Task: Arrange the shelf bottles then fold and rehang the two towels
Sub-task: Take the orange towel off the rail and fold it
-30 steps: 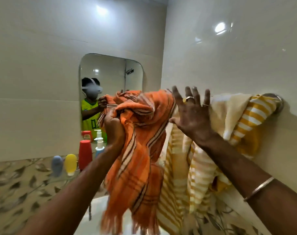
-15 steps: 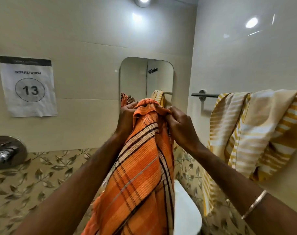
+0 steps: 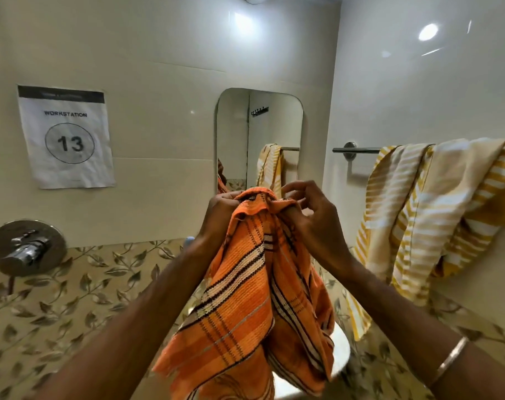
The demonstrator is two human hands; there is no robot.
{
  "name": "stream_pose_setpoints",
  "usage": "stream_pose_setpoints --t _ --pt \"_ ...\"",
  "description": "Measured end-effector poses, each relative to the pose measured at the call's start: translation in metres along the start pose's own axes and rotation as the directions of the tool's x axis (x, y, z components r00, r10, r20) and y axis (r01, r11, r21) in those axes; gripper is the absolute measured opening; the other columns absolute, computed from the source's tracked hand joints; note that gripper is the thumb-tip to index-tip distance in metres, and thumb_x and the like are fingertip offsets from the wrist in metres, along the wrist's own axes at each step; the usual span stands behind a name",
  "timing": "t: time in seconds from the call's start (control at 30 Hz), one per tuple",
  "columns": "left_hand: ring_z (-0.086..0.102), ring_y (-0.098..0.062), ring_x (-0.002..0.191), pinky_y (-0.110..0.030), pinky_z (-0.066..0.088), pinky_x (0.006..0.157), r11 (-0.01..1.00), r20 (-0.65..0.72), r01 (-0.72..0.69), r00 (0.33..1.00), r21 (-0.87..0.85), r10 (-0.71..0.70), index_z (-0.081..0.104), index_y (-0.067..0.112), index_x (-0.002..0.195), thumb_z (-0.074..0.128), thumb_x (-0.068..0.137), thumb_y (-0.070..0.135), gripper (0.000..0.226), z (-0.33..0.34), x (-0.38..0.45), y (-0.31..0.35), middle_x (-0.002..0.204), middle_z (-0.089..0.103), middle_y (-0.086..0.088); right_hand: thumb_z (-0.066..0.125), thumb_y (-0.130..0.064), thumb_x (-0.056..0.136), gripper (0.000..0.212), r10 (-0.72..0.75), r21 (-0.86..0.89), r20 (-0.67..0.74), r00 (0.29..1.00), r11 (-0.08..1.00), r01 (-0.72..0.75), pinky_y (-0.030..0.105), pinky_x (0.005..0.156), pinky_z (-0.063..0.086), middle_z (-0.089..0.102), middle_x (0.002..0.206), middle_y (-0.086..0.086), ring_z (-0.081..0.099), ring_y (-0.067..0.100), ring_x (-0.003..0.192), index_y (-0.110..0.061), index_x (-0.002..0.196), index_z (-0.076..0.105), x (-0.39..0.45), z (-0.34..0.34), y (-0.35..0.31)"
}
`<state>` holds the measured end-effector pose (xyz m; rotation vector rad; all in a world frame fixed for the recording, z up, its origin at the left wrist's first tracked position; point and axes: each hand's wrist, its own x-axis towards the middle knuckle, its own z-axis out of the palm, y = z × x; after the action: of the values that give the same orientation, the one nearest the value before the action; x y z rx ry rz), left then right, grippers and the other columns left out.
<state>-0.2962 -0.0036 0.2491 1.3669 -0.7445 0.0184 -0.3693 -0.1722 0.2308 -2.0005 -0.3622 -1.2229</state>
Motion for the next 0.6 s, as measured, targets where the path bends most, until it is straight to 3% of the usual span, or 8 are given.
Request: stream_pose_setpoints --t 0.07,0.13,0.23,0.3,0.4,0.47,0.53,0.6 --pt "0.069 -0.012 0.064 -0.018 0.054 0.059 0.999 0.01 0.047 0.999 -0.001 -0.047 0.071 0.008 0.097 0.051 0.091 -0.005 0.024 -0.003 -0.003 -0.002 0.067 0.074 0.001 0.073 -0.019 0.091 0.019 -0.039 -0.042 -0.03 0.999 0.998 0.038 0.01 0.065 0.05 0.068 0.098 -0.005 0.064 0.001 0.087 -0.016 0.109 0.067 -0.009 0.001 -0.001" --pt "0.066 -0.03 0.084 -0.029 0.055 0.073 0.993 0.08 0.112 0.991 -0.044 -0.108 0.071 0.001 0.107 0.057 0.085 0.005 0.026 -0.007 -0.003 -0.009 0.092 0.072 -0.017 0.07 -0.017 0.093 0.013 0.002 -0.006 -0.017 1.0 1.0 -0.002 0.013 0.068 0.052 0.069 0.098 -0.004 0.065 0.0 0.086 -0.013 0.106 0.07 -0.015 -0.001 -0.004" --pt "0.057 -0.044 0.109 -0.05 0.047 0.102 0.95 0.304 0.286 0.923 -0.129 -0.236 0.062 0.001 0.128 0.063 0.078 0.016 0.052 -0.012 -0.011 -0.021 0.127 0.059 -0.032 0.059 -0.01 0.098 0.014 0.241 0.224 -0.019 0.97 0.947 -0.231 0.017 0.068 0.054 0.073 0.095 0.006 0.069 0.007 0.085 -0.007 0.103 0.073 -0.022 -0.003 -0.009" --pt "0.061 -0.041 0.1 -0.05 0.049 0.098 0.931 0.344 0.349 0.892 -0.109 -0.294 0.061 0.0 0.127 0.066 0.079 0.017 0.052 -0.012 -0.018 -0.031 0.122 0.059 -0.035 0.057 -0.01 0.099 0.015 0.352 0.289 -0.008 0.936 0.897 -0.335 0.017 0.068 0.053 0.073 0.097 0.01 0.07 0.012 0.086 -0.008 0.1 0.072 -0.029 -0.005 -0.009" --pt "0.067 -0.022 0.072 -0.031 0.056 0.07 0.916 0.38 0.398 0.856 -0.046 -0.352 0.07 -0.003 0.105 0.063 0.084 0.014 0.028 -0.007 -0.03 -0.047 0.088 0.068 -0.016 0.069 -0.016 0.092 0.008 0.301 0.154 0.087 0.95 0.938 -0.312 0.022 0.067 0.054 0.072 0.094 0.0 0.07 0.009 0.082 -0.016 0.1 0.071 -0.042 -0.012 -0.006" --pt "0.066 -0.02 0.07 -0.03 0.054 0.071 0.9 0.389 0.435 0.833 -0.018 -0.394 0.073 0.002 0.096 0.062 0.085 0.012 0.018 -0.005 -0.037 -0.057 0.082 0.069 -0.011 0.076 -0.016 0.088 0.015 0.216 0.02 0.166 0.962 0.975 -0.222 0.022 0.059 0.05 0.066 0.08 -0.007 0.064 0.003 0.068 -0.019 0.102 0.072 -0.052 -0.017 -0.006" --pt "0.065 -0.022 0.074 -0.034 0.052 0.077 0.884 0.395 0.468 0.812 0.0 -0.43 0.072 0.0 0.099 0.066 0.083 0.015 0.022 -0.003 -0.045 -0.066 0.084 0.067 -0.013 0.08 -0.019 0.084 0.018 0.146 -0.122 0.205 0.968 0.985 -0.123 0.033 0.058 0.05 0.066 0.076 0.0 0.06 0.016 0.065 -0.023 0.1 0.074 -0.06 -0.018 -0.003" --pt "0.063 -0.028 0.083 -0.042 0.049 0.086 0.882 0.398 0.47 0.805 0.023 -0.44 0.068 -0.006 0.105 0.07 0.081 0.019 0.036 -0.002 -0.052 -0.075 0.093 0.066 -0.018 0.08 -0.022 0.079 0.013 0.202 -0.087 0.21 0.957 0.978 -0.187 0.038 0.066 0.053 0.071 0.083 0.007 0.064 0.025 0.073 -0.022 0.091 0.076 -0.067 -0.017 -0.002"
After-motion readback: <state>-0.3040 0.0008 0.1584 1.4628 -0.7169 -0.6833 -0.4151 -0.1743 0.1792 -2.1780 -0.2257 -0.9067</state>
